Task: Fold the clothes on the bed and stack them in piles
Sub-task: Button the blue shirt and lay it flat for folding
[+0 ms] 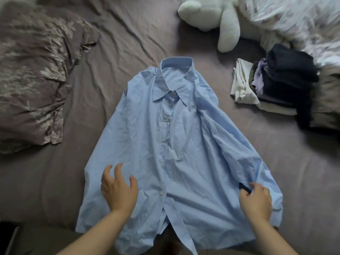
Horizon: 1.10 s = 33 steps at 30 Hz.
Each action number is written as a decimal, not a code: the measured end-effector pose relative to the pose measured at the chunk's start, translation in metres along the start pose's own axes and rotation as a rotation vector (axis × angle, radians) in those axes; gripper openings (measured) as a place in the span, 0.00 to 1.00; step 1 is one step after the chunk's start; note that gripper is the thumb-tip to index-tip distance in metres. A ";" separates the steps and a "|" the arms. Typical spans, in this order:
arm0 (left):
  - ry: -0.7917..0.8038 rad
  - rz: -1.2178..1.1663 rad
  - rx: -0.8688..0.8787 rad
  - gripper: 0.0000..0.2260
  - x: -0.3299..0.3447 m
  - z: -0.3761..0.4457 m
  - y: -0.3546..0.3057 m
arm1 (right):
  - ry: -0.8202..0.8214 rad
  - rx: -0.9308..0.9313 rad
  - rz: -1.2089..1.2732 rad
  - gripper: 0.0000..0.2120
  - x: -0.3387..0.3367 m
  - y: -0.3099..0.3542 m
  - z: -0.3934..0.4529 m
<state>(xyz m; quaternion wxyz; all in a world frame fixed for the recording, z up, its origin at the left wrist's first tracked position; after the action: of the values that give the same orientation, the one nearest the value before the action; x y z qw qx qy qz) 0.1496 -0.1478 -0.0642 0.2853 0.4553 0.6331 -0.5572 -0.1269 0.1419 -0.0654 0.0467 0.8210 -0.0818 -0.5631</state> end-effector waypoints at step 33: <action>-0.119 0.056 0.658 0.09 0.080 0.421 -0.280 | -0.109 -0.408 0.173 0.10 -0.045 0.359 0.289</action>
<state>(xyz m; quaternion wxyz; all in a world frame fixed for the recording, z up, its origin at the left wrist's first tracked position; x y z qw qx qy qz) -0.1963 -0.5238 -0.1002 0.1748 0.5070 0.3886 -0.7493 -0.4412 -0.1974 -0.0675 0.2555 0.7529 -0.0388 -0.6053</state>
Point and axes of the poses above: each hand's wrist, its own z-axis towards the middle knuckle, its own x-axis out of the palm, y = z × x, the point moved 5 cm from there along z, towards the middle knuckle, and after that the axes turned 2 degrees about -y, right-handed, at the moved point
